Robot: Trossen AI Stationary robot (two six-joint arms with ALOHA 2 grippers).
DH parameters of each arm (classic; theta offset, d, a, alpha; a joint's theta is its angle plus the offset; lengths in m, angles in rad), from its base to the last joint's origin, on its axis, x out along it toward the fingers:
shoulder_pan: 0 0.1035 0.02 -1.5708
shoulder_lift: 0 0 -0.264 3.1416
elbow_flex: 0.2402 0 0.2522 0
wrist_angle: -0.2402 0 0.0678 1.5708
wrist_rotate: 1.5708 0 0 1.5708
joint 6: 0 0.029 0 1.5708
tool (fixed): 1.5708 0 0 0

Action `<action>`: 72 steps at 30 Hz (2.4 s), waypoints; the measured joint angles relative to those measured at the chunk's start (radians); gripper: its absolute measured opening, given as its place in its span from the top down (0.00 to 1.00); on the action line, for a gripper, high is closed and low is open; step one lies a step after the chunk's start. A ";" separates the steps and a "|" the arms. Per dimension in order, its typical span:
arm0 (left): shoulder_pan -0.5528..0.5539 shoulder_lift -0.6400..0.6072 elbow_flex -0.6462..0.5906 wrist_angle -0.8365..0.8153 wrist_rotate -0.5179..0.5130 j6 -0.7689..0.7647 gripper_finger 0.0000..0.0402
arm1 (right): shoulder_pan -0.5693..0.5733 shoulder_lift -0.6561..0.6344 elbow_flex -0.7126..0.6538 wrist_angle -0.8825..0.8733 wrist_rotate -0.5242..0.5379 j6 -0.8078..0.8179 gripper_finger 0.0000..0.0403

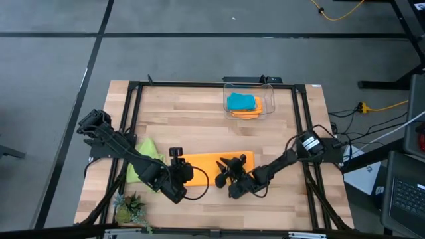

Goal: Fold microfiber towels
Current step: Fold the orange microfiber towel

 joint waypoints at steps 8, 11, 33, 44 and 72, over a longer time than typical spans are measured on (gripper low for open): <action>0.000 0.000 0.000 0.000 -0.012 0.000 0.69 | 0.002 0.114 0.060 0.036 0.013 -0.048 0.71; 0.000 0.000 0.000 0.000 -0.012 0.001 0.69 | -0.020 0.136 0.097 0.041 -0.105 -0.204 0.71; 0.000 0.000 0.000 0.000 -0.012 -0.004 0.69 | -0.406 0.139 0.183 0.118 -1.100 -1.018 0.71; 0.000 0.000 0.000 0.003 -0.012 -0.006 0.69 | -0.549 0.120 0.317 -0.026 -1.159 -0.994 0.71; -0.027 0.000 0.000 0.041 0.148 -0.037 0.69 | -0.291 0.270 0.492 -0.035 -0.547 -0.461 0.71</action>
